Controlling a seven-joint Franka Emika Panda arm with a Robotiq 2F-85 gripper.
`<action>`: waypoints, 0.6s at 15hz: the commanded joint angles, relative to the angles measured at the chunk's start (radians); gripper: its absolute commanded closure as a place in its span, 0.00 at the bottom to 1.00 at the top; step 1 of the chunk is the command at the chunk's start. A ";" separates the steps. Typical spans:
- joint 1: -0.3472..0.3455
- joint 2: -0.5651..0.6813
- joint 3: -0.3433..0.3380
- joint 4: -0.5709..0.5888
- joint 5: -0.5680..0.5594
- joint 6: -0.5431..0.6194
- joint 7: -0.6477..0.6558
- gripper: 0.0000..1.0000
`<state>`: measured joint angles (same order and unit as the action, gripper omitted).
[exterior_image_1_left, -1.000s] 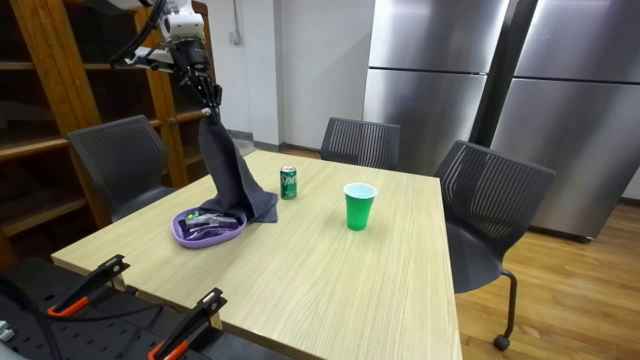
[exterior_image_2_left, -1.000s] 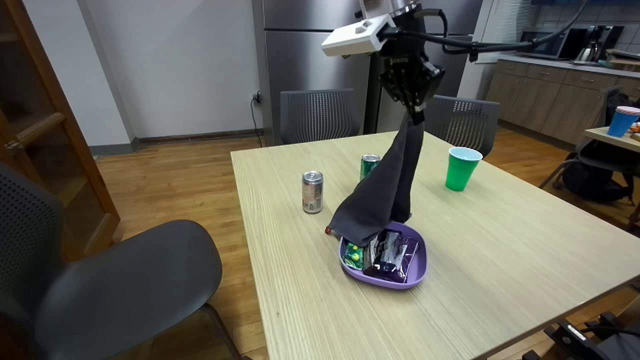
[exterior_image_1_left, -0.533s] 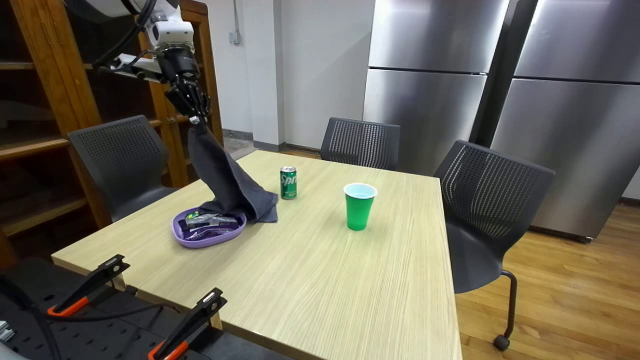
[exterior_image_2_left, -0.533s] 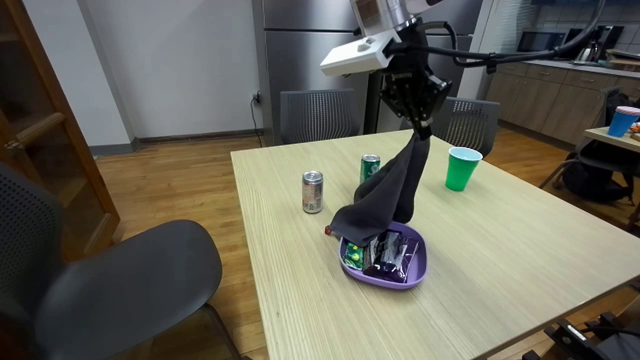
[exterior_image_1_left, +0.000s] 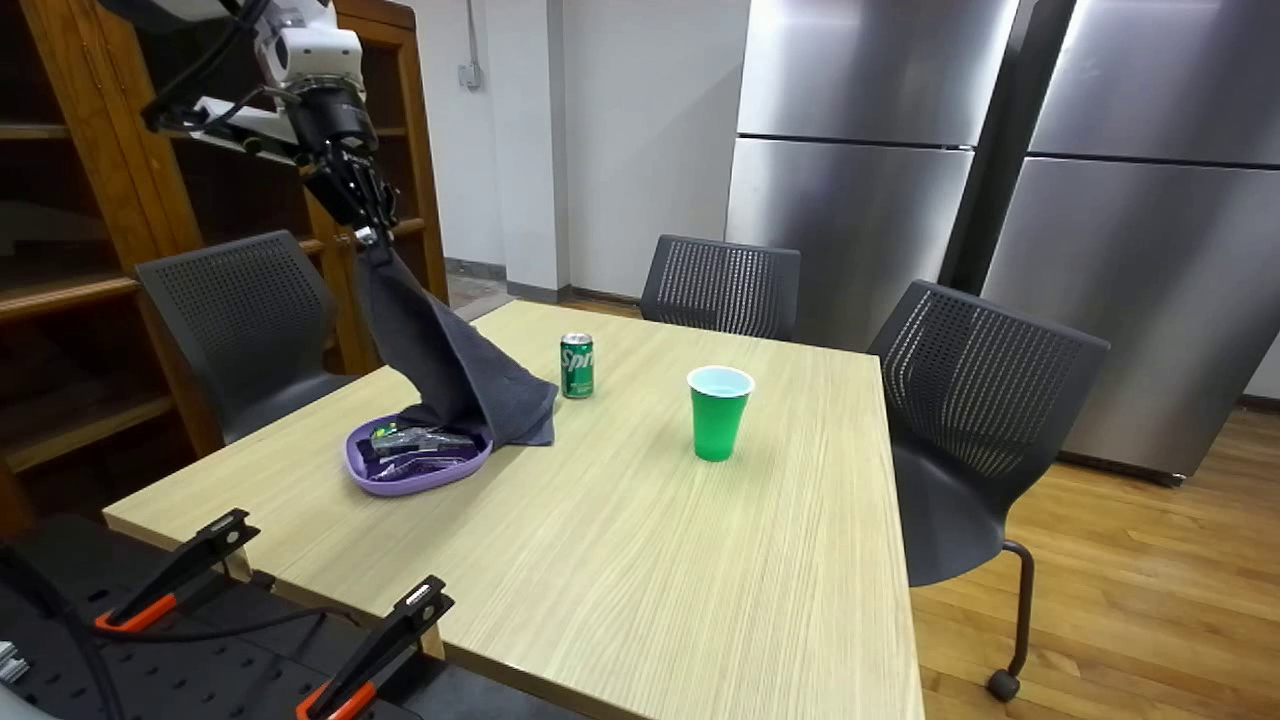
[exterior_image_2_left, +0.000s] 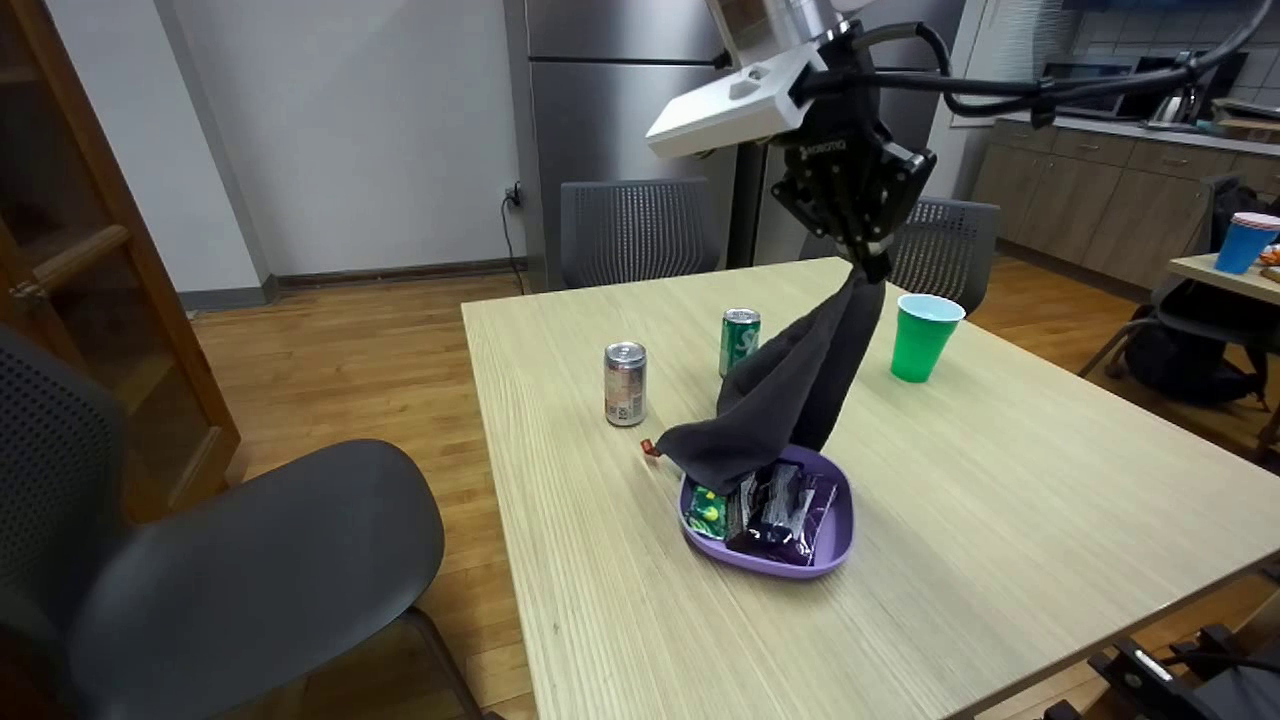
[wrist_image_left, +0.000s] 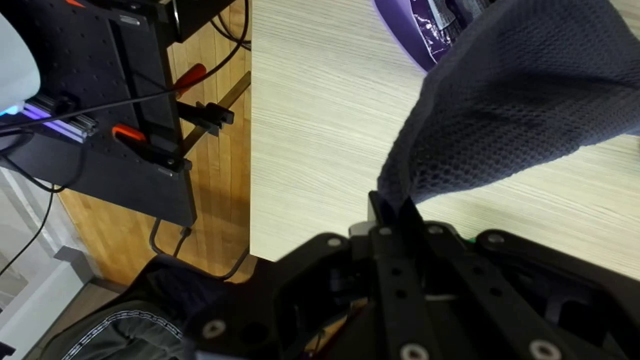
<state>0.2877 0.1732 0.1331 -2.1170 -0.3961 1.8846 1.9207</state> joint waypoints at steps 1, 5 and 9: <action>-0.003 -0.044 0.021 -0.035 0.001 -0.050 -0.022 0.99; -0.002 -0.024 0.033 -0.043 0.007 -0.070 -0.039 0.99; 0.005 -0.002 0.047 -0.045 0.003 -0.091 -0.061 0.99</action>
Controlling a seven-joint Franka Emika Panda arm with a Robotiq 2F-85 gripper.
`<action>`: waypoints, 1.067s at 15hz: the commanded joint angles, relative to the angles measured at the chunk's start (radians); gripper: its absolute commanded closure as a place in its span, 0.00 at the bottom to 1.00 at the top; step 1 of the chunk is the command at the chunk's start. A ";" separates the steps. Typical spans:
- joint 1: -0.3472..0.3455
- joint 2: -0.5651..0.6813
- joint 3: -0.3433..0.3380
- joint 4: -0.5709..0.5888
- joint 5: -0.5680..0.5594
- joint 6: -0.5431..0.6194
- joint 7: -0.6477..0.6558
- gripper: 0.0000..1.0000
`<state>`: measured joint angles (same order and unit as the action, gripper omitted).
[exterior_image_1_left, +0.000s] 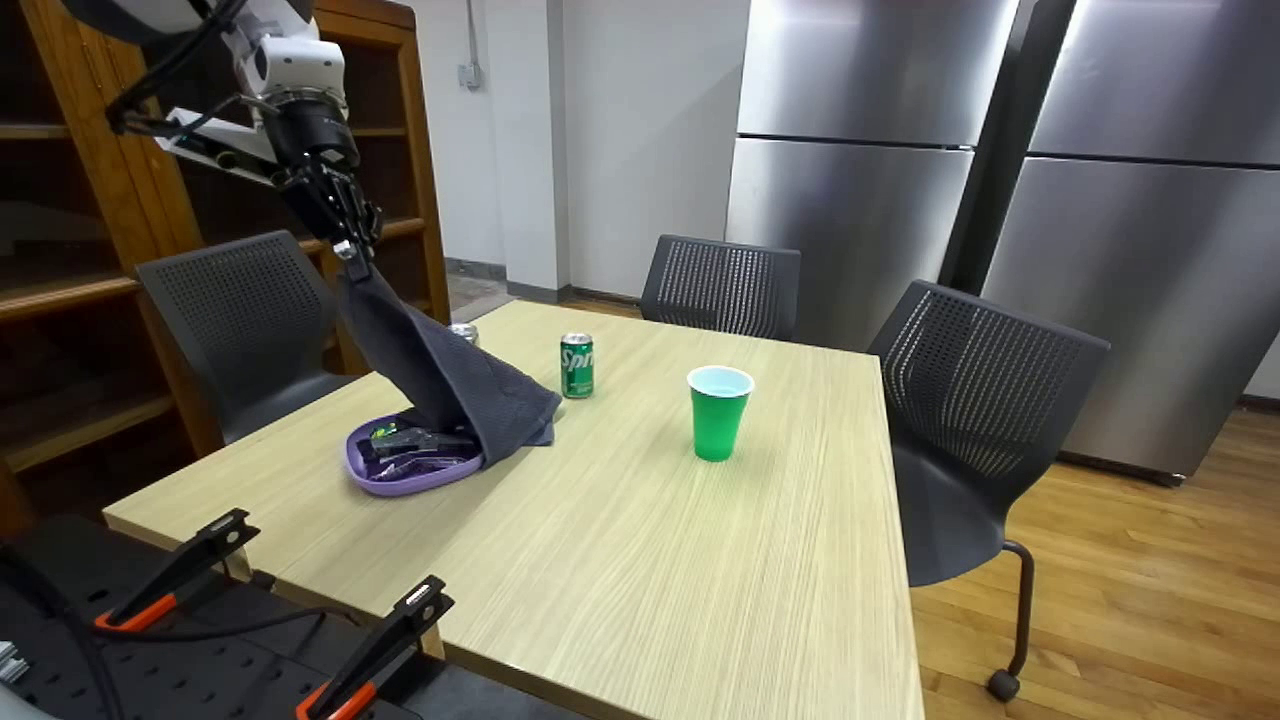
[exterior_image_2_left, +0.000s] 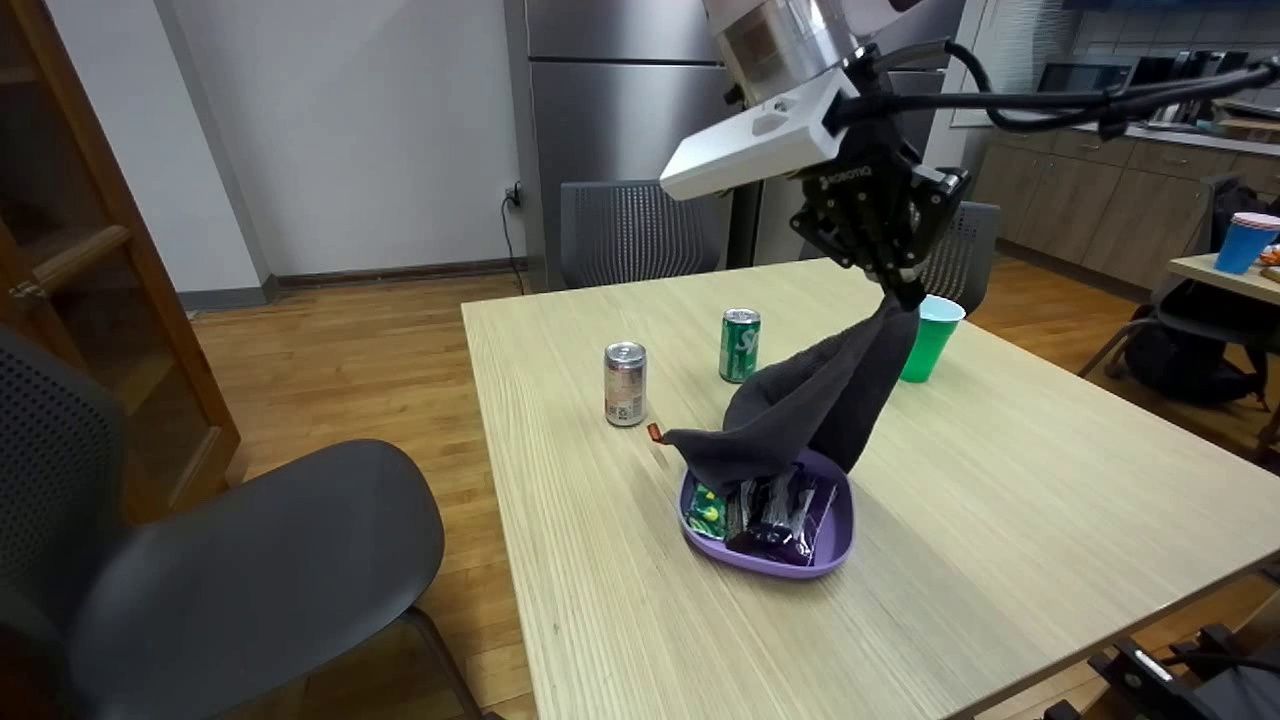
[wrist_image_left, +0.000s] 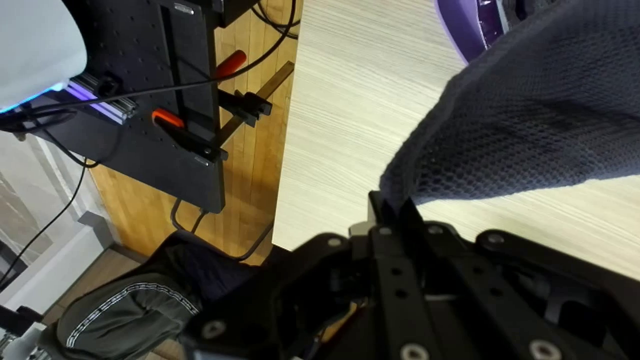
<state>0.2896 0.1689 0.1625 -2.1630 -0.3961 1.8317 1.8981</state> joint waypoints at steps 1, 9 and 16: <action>0.006 0.009 0.021 0.003 0.002 -0.041 -0.044 0.99; 0.027 0.099 0.033 0.024 0.014 -0.059 -0.121 0.99; 0.058 0.194 0.029 0.062 0.015 -0.077 -0.193 0.99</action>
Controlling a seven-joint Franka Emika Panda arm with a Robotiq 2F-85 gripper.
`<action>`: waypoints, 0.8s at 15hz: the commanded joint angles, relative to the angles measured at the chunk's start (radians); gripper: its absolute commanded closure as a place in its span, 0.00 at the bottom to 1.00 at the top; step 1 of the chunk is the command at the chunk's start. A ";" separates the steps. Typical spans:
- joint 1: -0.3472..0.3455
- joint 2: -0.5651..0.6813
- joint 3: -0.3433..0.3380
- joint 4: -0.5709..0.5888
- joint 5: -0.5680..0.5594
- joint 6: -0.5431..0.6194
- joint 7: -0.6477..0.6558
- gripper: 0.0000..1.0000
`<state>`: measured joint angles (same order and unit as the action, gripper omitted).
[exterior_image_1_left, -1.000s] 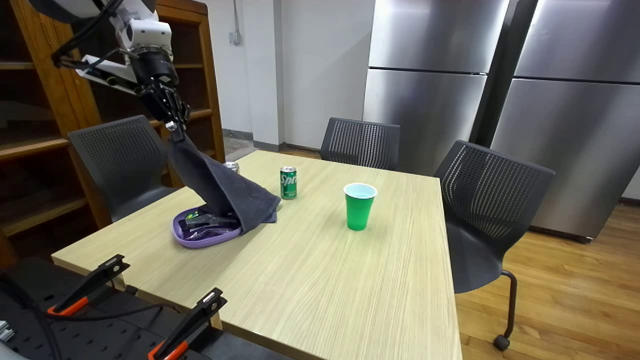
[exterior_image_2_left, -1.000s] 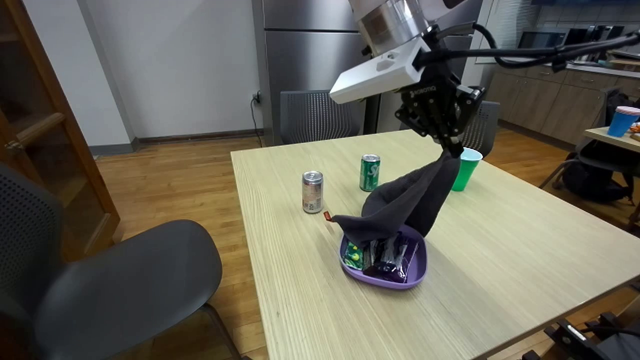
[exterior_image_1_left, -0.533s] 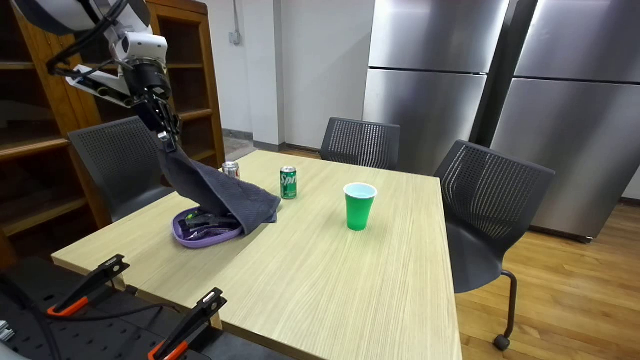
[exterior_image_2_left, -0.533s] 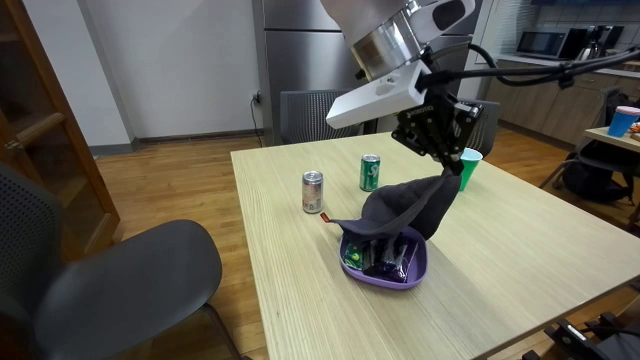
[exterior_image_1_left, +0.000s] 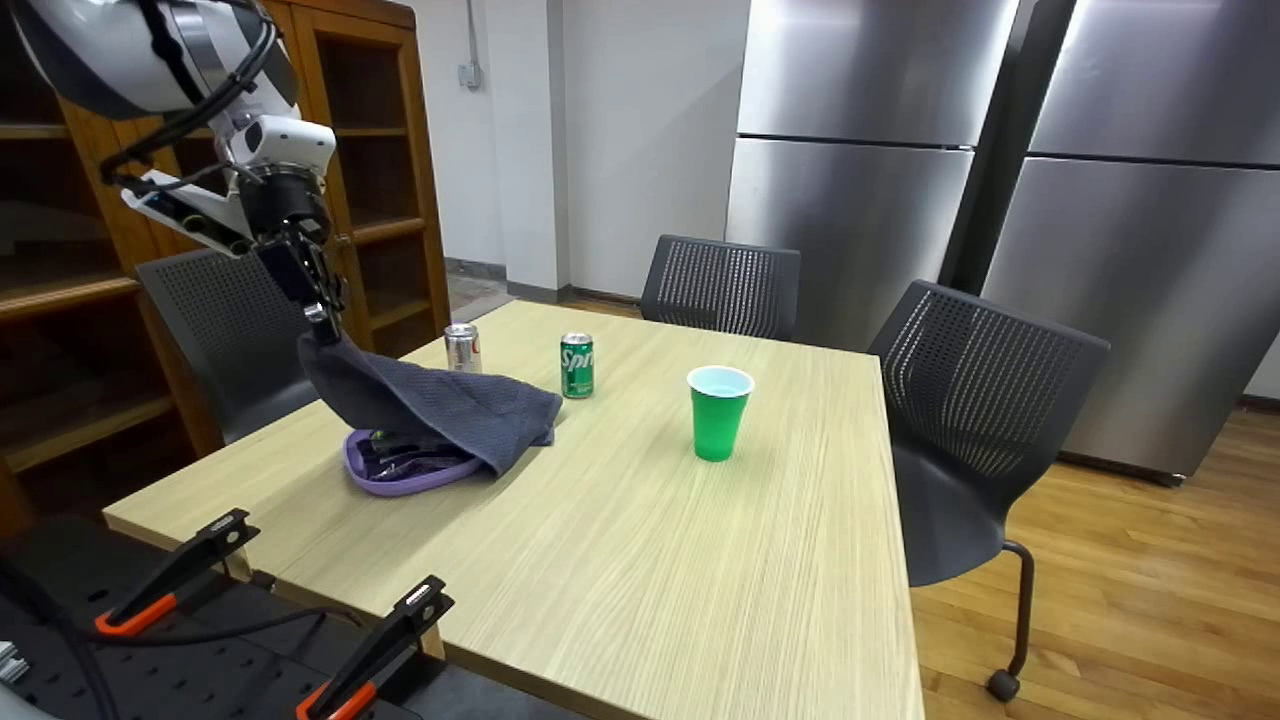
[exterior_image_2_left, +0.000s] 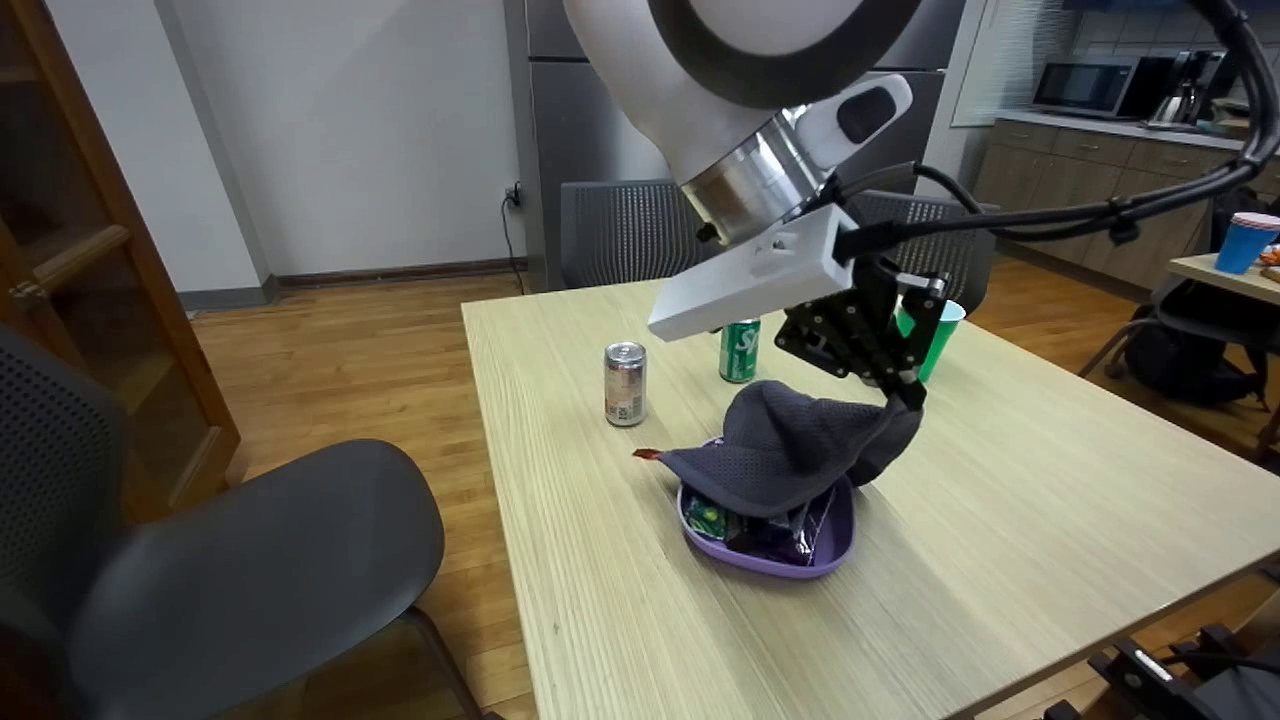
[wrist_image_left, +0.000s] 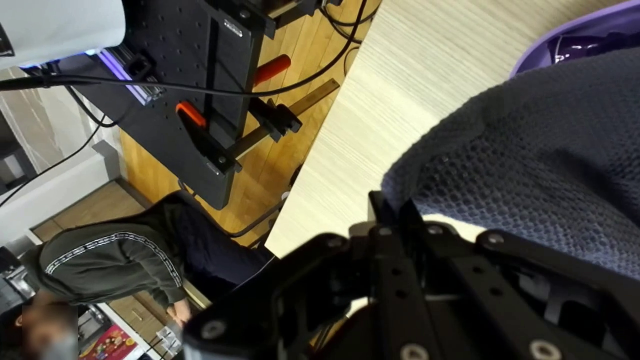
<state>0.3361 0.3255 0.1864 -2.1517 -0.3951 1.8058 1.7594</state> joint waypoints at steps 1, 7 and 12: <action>0.015 0.048 0.004 0.056 0.015 -0.054 -0.063 0.99; 0.028 0.103 -0.003 0.089 0.021 -0.071 -0.111 0.99; 0.033 0.163 -0.008 0.117 0.032 -0.096 -0.150 0.99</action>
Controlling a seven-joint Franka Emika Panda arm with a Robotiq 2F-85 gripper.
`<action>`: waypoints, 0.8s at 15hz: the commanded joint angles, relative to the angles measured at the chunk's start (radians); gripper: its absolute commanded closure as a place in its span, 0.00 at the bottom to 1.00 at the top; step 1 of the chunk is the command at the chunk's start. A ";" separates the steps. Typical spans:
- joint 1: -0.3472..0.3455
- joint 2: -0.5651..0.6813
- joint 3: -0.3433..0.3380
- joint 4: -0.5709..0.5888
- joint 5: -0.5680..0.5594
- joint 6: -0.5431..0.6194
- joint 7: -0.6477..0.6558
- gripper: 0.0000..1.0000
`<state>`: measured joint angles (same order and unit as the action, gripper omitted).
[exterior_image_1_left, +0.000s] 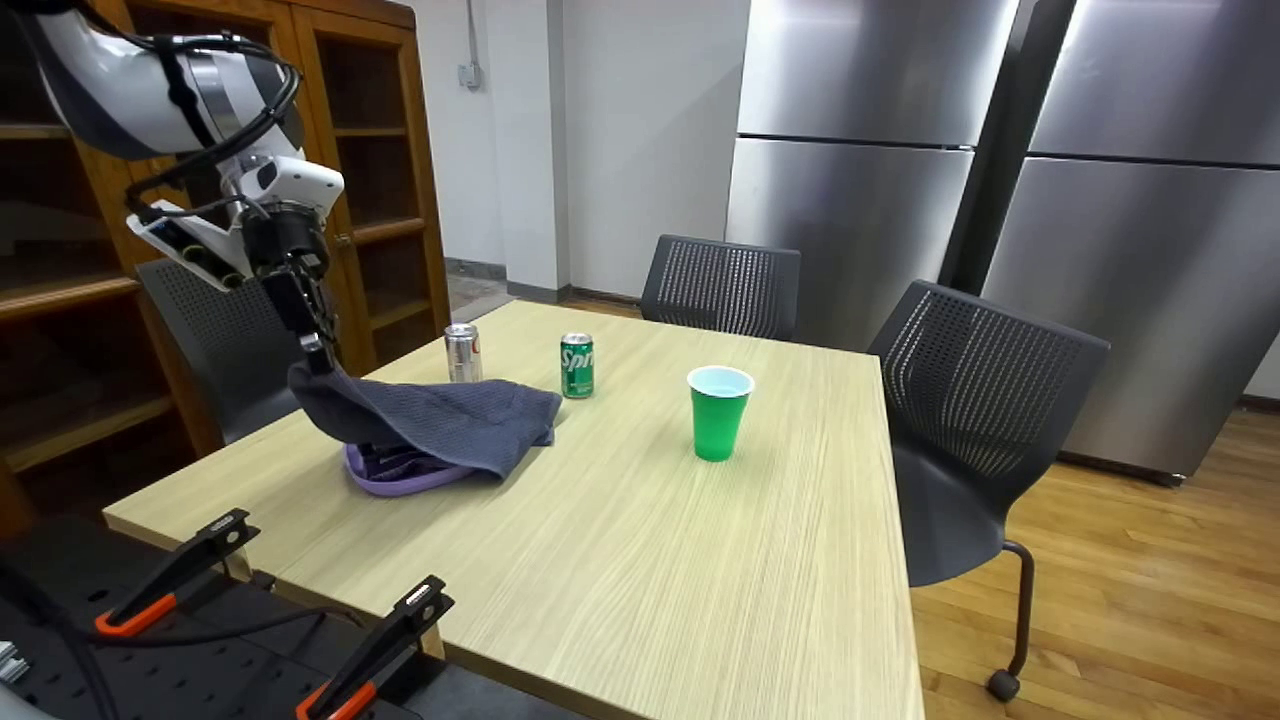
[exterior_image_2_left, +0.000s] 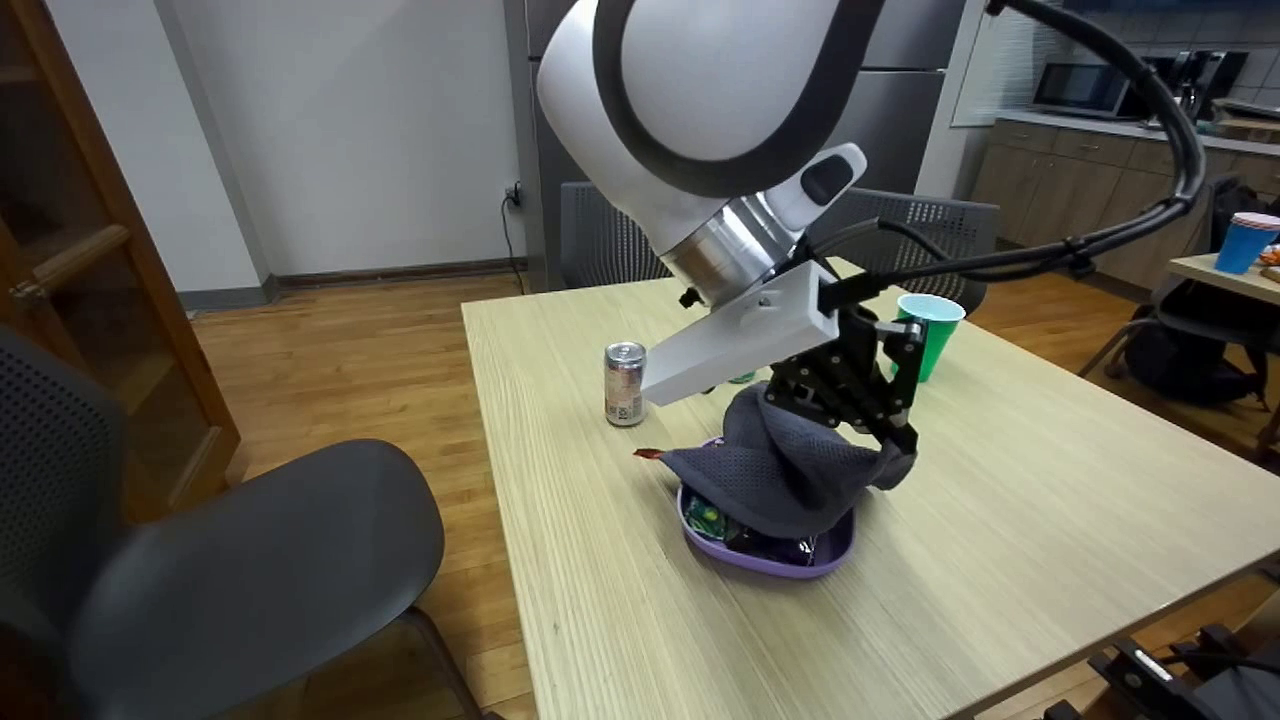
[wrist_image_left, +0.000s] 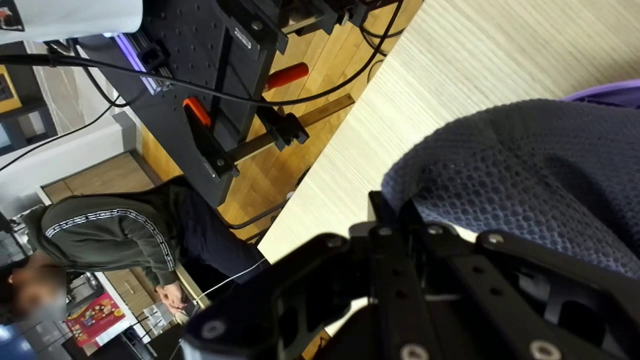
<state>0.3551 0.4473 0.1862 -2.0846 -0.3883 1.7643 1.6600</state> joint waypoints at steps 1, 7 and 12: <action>0.017 0.054 -0.009 0.056 0.026 -0.061 -0.056 0.99; 0.037 0.125 -0.018 0.089 0.024 -0.089 -0.064 0.99; 0.052 0.170 -0.023 0.109 0.023 -0.101 -0.063 0.99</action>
<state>0.3841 0.5874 0.1787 -2.0190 -0.3849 1.7101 1.6299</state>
